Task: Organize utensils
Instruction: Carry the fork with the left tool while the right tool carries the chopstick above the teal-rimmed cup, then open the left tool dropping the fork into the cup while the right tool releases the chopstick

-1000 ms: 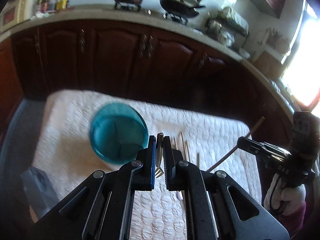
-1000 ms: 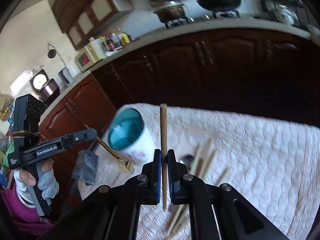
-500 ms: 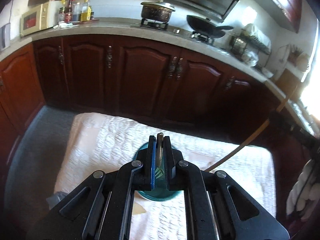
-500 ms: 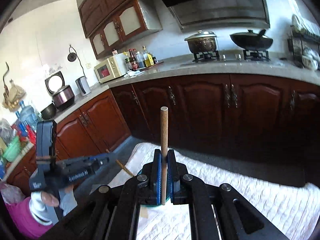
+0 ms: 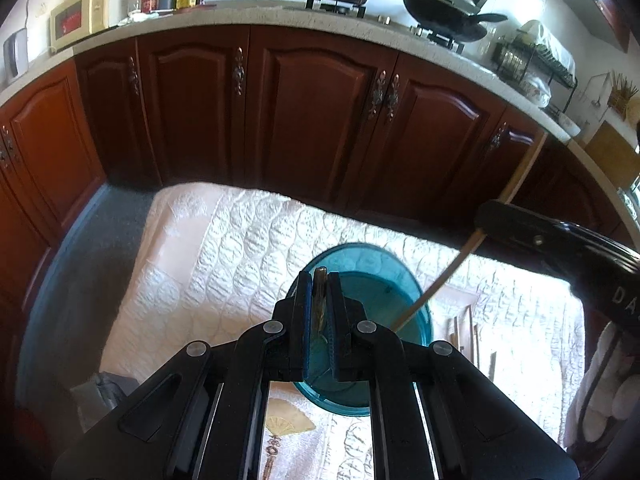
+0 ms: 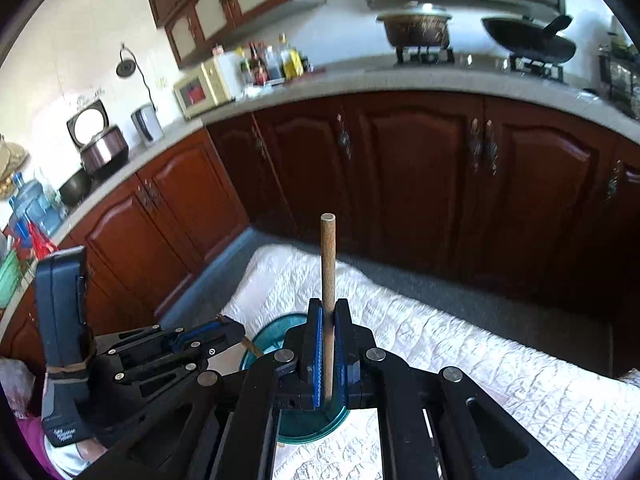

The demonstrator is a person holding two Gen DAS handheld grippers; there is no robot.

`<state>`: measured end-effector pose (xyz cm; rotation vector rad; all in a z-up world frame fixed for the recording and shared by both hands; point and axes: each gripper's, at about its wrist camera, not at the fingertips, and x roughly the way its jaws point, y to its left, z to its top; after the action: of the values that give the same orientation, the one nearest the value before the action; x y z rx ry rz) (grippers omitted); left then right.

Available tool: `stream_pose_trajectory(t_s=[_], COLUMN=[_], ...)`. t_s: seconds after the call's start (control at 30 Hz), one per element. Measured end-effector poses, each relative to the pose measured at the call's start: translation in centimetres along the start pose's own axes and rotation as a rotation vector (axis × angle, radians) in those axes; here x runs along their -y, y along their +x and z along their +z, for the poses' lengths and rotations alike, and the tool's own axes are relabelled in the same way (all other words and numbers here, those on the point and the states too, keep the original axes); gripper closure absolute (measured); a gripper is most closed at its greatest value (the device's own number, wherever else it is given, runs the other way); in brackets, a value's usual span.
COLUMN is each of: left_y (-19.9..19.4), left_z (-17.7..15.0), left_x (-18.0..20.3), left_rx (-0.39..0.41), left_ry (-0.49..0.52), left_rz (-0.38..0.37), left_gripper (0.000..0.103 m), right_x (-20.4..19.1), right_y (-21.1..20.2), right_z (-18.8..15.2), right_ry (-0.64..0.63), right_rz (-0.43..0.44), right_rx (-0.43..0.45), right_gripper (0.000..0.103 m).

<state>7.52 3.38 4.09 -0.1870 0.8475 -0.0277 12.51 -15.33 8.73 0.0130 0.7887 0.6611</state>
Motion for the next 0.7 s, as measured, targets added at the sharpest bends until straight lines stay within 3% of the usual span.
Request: stream_pose_trajectory(t_s=[0.27,0.47,0.6,0.7], left_y=[1.8,2.6,2.8,2.9], left_z=[-0.3,-0.3,-0.4,-0.4], left_x=[0.0,-0.3,-0.2,-0.1], left_rx=[-0.033,-0.050,-0.049,-0.053], left_ry=[-0.012,-0.028,-0.029,-0.029], left_rz=[0.024,0.038,0.036,0.035], left_gripper=[0.098,0.098,0.098,0.097], right_x=[0.5,1.2,1.6,1.8], right_y=[4.2,5.4,5.0,4.4], right_z=[-0.8,-1.2,-1.5,-1.7], right_ry=[0.009,0.044,0.055,0.070], right_rz=[0.017,0.016,0.018,0.018], right_rx=[-0.074,-0.074,-0.068,-0.063], right_gripper=[0.097,0.096,0.074,0.074])
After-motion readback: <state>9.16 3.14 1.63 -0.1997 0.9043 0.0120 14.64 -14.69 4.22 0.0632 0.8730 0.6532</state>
